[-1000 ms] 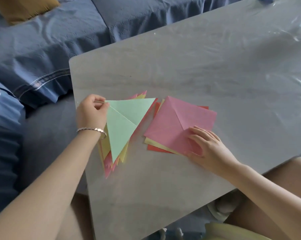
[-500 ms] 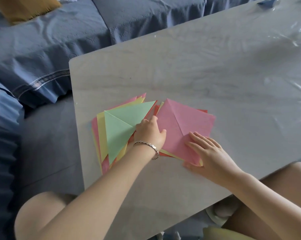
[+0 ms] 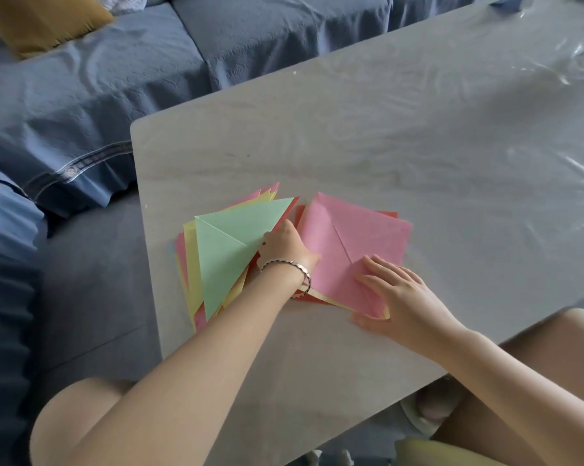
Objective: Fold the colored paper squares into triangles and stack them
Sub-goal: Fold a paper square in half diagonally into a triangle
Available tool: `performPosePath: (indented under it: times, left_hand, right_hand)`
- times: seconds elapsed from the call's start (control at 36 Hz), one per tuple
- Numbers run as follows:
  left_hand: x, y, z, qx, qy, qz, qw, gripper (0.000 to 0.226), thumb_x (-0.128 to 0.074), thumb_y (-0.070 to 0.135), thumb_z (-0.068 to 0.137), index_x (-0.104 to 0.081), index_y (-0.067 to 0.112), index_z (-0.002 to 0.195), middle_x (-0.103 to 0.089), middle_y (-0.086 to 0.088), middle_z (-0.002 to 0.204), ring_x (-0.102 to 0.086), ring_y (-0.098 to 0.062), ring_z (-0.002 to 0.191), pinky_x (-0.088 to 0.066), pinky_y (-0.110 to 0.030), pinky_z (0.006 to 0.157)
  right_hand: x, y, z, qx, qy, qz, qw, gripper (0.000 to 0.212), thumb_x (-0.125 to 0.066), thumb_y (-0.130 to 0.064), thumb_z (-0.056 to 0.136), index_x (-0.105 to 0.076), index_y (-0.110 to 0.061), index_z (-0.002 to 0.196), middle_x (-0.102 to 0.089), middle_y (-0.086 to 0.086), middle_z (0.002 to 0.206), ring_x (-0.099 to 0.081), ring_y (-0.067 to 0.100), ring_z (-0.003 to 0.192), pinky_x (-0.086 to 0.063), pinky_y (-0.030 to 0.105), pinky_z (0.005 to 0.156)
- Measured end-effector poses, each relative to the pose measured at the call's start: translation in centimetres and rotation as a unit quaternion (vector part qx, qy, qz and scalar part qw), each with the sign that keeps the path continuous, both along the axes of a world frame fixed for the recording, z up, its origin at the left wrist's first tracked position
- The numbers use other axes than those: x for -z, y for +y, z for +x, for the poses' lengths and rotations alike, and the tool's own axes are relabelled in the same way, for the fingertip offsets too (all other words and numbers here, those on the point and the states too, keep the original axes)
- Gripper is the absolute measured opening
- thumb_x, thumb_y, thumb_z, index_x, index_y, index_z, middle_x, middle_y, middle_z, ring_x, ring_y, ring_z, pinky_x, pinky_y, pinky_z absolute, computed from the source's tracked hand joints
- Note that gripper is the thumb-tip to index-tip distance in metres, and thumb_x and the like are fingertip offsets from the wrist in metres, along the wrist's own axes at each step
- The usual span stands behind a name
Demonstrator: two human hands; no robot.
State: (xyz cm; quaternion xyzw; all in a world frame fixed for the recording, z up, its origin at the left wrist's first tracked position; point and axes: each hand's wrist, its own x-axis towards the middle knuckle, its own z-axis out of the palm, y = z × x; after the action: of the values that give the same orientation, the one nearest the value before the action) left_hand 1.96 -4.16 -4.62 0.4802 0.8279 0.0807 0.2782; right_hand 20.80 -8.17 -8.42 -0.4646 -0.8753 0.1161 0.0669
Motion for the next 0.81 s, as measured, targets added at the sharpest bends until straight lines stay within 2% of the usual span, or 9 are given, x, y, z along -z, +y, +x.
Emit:
performPosePath:
  times: [0.06,0.14,0.25,0.33,0.47,0.58,0.64,0.72,0.81]
  left_hand:
    - [0.1,0.1,0.0,-0.002,-0.011,-0.002,1.000,0.065,-0.072,0.025,0.070,-0.038,0.011,0.124,-0.050,-0.011,0.124,-0.049,-0.029,0.114,-0.045,-0.038,0.089]
    - [0.3,-0.3,-0.1,0.011,0.007,0.022,1.000,0.065,-0.073,0.027,0.070,-0.040,0.013,0.124,-0.055,-0.007,0.122,-0.051,-0.031,0.112,-0.045,-0.037,0.088]
    - [0.3,-1.1,-0.3,0.010,0.048,0.095,0.994,0.053,-0.070,0.026,0.075,-0.049,0.019,0.123,-0.062,-0.004,0.115,-0.050,-0.028,0.109,-0.043,-0.033,0.081]
    - [0.1,-1.4,-0.4,-0.014,0.016,0.139,0.990,0.042,-0.071,0.023,0.076,-0.056,0.019,0.115,-0.064,-0.001,0.111,-0.056,-0.025,0.104,-0.045,-0.031,0.078]
    - [-0.5,-1.9,-0.5,-0.027,0.007,0.186,0.982,0.020,-0.071,0.021,0.078,-0.062,0.018,0.095,-0.068,-0.002,0.089,-0.062,-0.025,0.087,-0.042,-0.027,0.066]
    - [-0.4,-2.2,-0.6,-0.015,0.016,0.206,0.978,0.015,-0.065,0.022,0.083,-0.064,0.015,0.096,-0.070,-0.004,0.090,-0.062,-0.026,0.087,-0.040,-0.027,0.065]
    - [-0.2,-2.3,-0.6,0.012,0.019,0.219,0.975,0.018,-0.061,0.020,0.087,-0.063,0.013,0.103,-0.069,-0.007,0.093,-0.061,-0.028,0.090,-0.040,-0.028,0.066]
    - [-0.1,-2.5,-0.5,0.071,0.034,0.240,0.968,0.024,-0.057,0.018,0.090,-0.061,0.012,0.113,-0.069,-0.009,0.100,-0.061,-0.029,0.094,-0.041,-0.030,0.070]
    - [-0.2,-2.9,-0.7,0.097,0.061,0.271,0.956,0.014,-0.061,0.016,0.087,-0.067,0.007,0.096,-0.066,-0.006,0.111,-0.060,-0.027,0.099,-0.040,-0.027,0.069]
  right_hand:
    - [-0.3,0.0,0.0,-0.003,0.004,-0.024,1.000,0.063,-0.066,-0.055,0.067,-0.066,-0.011,0.112,-0.057,0.009,0.129,-0.054,0.029,0.119,-0.030,0.036,0.097]
    - [-0.5,0.0,0.1,-0.008,0.030,-0.028,0.999,0.066,-0.070,-0.050,0.074,-0.056,-0.014,0.127,-0.040,0.003,0.144,-0.035,0.023,0.136,-0.016,0.027,0.104]
    - [-0.5,-0.2,0.1,-0.016,0.056,-0.027,0.998,0.066,-0.065,-0.051,0.079,-0.049,-0.017,0.134,-0.030,-0.002,0.150,-0.023,0.016,0.141,-0.008,0.021,0.105]
    - [-0.4,-0.3,0.2,-0.018,0.046,-0.033,0.998,0.066,-0.063,-0.051,0.081,-0.046,-0.018,0.136,-0.026,-0.004,0.151,-0.019,0.014,0.142,-0.005,0.019,0.105]
    - [-0.1,-0.4,0.3,-0.013,0.029,-0.022,0.999,0.062,-0.071,-0.047,0.075,-0.058,-0.012,0.124,-0.043,0.004,0.143,-0.036,0.023,0.135,-0.019,0.027,0.102]
    - [-0.2,-0.3,0.6,-0.023,-0.001,-0.016,1.000,0.060,-0.074,-0.051,0.068,-0.065,-0.013,0.114,-0.054,0.007,0.133,-0.051,0.026,0.123,-0.028,0.033,0.097]
    - [-0.1,-0.4,0.7,-0.030,-0.009,0.011,0.999,0.058,-0.067,-0.057,0.065,-0.068,-0.015,0.105,-0.060,0.007,0.125,-0.059,0.025,0.114,-0.034,0.034,0.092]
    - [0.0,-0.6,1.1,-0.038,-0.007,0.023,0.999,0.060,-0.048,-0.064,0.069,-0.069,-0.018,0.102,-0.061,0.005,0.124,-0.060,0.023,0.112,-0.039,0.034,0.090]
    - [0.0,-0.8,1.5,-0.039,-0.005,0.039,0.998,0.064,-0.041,-0.066,0.070,-0.068,-0.018,0.102,-0.061,0.003,0.124,-0.061,0.021,0.111,-0.042,0.035,0.090]
